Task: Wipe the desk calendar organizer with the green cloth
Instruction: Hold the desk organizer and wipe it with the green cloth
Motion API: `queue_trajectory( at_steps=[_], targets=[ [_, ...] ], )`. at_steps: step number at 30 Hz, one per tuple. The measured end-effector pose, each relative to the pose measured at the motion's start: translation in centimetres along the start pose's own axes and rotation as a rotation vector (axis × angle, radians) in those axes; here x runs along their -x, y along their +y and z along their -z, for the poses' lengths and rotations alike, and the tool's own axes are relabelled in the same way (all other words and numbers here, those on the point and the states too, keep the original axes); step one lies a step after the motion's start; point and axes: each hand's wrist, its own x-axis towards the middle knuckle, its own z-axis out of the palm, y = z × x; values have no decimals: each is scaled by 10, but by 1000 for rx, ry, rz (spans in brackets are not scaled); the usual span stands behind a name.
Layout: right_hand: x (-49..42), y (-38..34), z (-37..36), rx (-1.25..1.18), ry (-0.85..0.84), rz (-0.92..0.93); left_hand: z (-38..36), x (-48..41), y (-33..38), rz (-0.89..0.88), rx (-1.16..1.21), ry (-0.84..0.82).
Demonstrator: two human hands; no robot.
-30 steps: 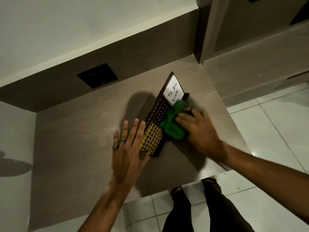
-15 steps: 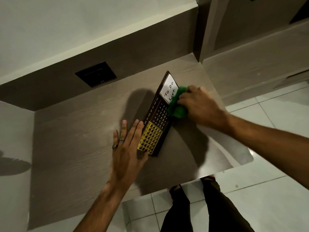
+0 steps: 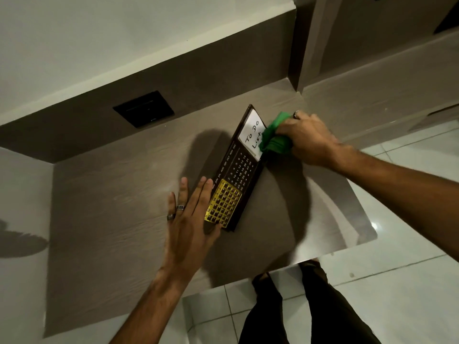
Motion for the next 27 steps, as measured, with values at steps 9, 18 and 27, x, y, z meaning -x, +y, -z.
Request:
queue_trajectory(
  at_steps=[9,18,27],
  targets=[
    [123,-167,-40,-202,-254,577,-5,1,-5,1,-18,14],
    [27,-30,8,-221,33,96,-12,-3,-11,6,-139,10],
    [95,-124,-34,-77,-141,524,-17,-2,-14,-14,-82,50]
  ],
)
